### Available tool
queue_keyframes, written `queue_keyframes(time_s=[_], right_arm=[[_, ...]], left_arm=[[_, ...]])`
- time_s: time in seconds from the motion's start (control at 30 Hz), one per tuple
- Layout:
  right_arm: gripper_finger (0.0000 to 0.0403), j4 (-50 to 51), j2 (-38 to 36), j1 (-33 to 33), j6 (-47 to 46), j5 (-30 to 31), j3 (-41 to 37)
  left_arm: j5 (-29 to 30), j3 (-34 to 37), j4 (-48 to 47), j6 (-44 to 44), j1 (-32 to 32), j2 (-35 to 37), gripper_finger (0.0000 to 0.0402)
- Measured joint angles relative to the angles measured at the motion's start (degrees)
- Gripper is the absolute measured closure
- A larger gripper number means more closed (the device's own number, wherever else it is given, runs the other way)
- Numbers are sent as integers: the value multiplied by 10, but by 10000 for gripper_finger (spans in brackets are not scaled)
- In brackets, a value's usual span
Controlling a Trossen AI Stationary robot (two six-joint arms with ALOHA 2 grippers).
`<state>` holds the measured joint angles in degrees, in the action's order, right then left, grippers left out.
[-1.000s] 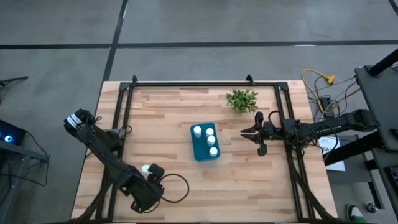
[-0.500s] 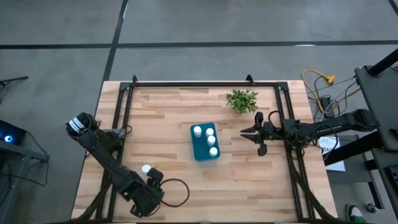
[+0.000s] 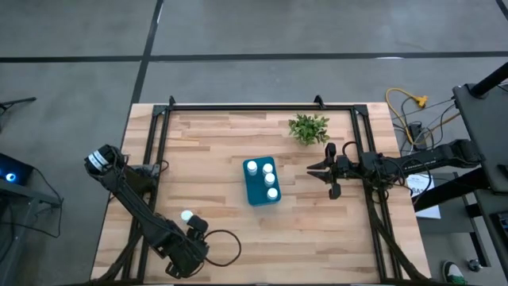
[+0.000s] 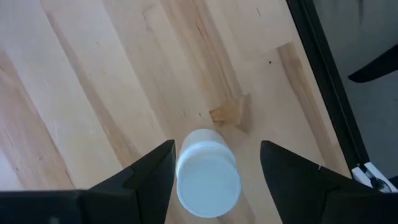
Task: Pick and place pill bottles into a basket
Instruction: Put the white pill bottle into the blue bin
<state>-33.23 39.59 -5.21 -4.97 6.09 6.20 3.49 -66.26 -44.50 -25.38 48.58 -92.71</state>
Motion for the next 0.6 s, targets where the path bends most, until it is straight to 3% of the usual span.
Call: queue_keyframes(time_s=[0.6], right_arm=[[339, 0, 0, 0, 0, 0, 0]], left_arm=[[4, 44, 1, -29, 0, 0, 185]])
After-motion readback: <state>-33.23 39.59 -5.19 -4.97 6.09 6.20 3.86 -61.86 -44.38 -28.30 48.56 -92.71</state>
